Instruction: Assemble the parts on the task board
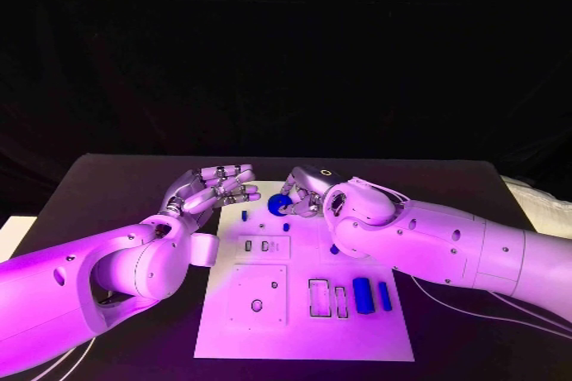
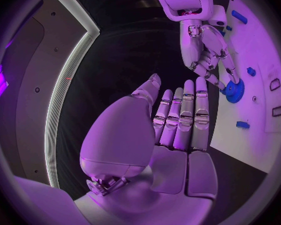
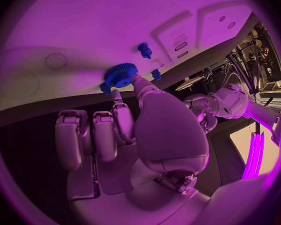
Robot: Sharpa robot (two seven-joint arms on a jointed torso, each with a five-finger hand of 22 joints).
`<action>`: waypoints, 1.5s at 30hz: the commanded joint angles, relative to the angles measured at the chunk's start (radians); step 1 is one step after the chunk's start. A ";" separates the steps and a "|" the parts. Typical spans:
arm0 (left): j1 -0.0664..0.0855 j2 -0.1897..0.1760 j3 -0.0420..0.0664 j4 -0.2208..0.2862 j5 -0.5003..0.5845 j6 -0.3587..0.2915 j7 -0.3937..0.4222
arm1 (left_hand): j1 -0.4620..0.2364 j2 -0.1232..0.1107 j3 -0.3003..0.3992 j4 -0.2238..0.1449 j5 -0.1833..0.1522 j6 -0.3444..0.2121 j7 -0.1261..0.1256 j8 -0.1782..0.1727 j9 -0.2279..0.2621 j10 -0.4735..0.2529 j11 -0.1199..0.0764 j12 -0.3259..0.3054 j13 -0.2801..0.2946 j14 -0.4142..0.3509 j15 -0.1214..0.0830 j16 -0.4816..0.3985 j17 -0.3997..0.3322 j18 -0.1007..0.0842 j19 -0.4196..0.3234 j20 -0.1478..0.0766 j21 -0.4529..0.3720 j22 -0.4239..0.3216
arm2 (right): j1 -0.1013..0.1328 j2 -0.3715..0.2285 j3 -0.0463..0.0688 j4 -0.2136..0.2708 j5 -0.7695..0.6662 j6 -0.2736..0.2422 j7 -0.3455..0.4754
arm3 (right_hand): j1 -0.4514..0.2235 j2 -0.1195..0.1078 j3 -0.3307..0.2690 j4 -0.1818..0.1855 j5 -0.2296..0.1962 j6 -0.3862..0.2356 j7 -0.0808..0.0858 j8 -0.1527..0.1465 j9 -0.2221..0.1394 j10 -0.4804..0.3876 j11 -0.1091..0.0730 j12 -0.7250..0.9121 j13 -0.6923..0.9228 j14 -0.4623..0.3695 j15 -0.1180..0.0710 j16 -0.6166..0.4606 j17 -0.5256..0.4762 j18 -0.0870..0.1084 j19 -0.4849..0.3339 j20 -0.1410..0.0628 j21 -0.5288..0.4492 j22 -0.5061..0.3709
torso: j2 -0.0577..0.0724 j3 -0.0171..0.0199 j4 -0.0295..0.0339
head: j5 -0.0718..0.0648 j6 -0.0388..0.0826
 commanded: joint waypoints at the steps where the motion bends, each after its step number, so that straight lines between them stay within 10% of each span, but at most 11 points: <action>1: 0.001 0.001 0.001 0.003 0.000 0.020 0.003 | 0.000 0.011 -0.003 -0.006 0.000 0.005 -0.001 -0.006 -0.001 0.009 0.001 -0.004 -0.001 0.006 0.000 -0.006 0.001 0.010 0.009 0.000 -0.007 -0.002 | 0.000 0.000 0.000 -0.001 -0.008 -0.002 0.007 | -0.009 -0.008 -0.015 0.010 -0.006 -0.017 0.004 -0.003 0.000 -0.011 0.001 -0.011 0.035 0.076 0.007 -0.004 0.128 -0.014 0.000 0.008 -0.001 0.089 | 0.000 -0.0001 -0.0003 | 0.000 -0.001; 13: 0.001 -0.002 0.001 0.000 0.000 0.022 0.002 | 0.001 0.012 -0.002 -0.010 0.000 0.006 -0.001 -0.007 -0.001 0.009 0.001 -0.004 -0.001 0.007 0.000 -0.008 0.002 0.009 0.010 0.000 -0.008 -0.002 | -0.001 -0.099 0.010 0.084 0.019 -0.096 0.034 | -0.002 0.001 -0.023 0.023 0.021 -0.012 0.002 0.002 0.004 -0.005 0.000 -0.002 0.043 0.077 0.008 -0.003 0.130 -0.015 0.002 0.011 0.001 0.093 | -0.002 0.0014 -0.0043 | -0.004 0.002; 22: 0.001 -0.007 0.001 -0.003 0.000 0.032 0.002 | 0.001 0.014 0.000 -0.013 0.000 0.007 -0.002 -0.008 -0.001 0.010 0.000 -0.004 -0.001 0.009 -0.001 -0.009 0.003 0.010 0.012 -0.001 -0.008 -0.002 | 0.009 -0.341 0.034 0.214 0.194 -0.080 0.197 | 0.044 0.007 -0.014 -0.001 0.042 -0.001 0.001 0.001 0.005 -0.001 -0.002 0.002 0.048 0.077 0.005 -0.003 0.131 -0.015 0.003 0.008 0.001 0.095 | -0.011 0.0044 -0.0262 | -0.008 0.005; 33: 0.001 0.001 0.001 -0.017 0.000 0.045 0.002 | 0.001 0.018 0.001 -0.018 0.000 0.012 -0.003 -0.007 0.000 0.015 -0.001 -0.003 -0.001 0.015 -0.003 -0.010 0.005 0.010 0.016 -0.003 -0.007 -0.002 | -0.005 -0.435 0.034 0.146 0.239 -0.024 0.321 | 0.068 -0.016 -0.024 -0.020 0.036 -0.013 0.004 -0.002 0.002 -0.011 0.000 -0.016 0.039 0.076 0.007 -0.006 0.127 -0.013 -0.003 0.010 -0.002 0.087 | -0.015 0.0127 -0.0479 | -0.030 0.002; 45: 0.001 0.007 0.001 -0.030 0.000 0.048 0.000 | 0.000 0.019 0.002 -0.019 0.000 0.013 -0.004 -0.007 0.000 0.016 -0.002 -0.003 -0.001 0.016 -0.003 -0.010 0.006 0.010 0.017 -0.003 -0.007 -0.002 | -0.037 -0.426 0.033 0.063 0.236 0.003 0.361 | 0.075 -0.020 -0.027 -0.024 0.037 -0.018 0.005 -0.002 0.002 -0.012 0.001 -0.017 0.039 0.075 0.008 -0.009 0.123 -0.012 -0.006 0.010 -0.004 0.082 | -0.012 0.0206 -0.0464 | -0.031 -0.001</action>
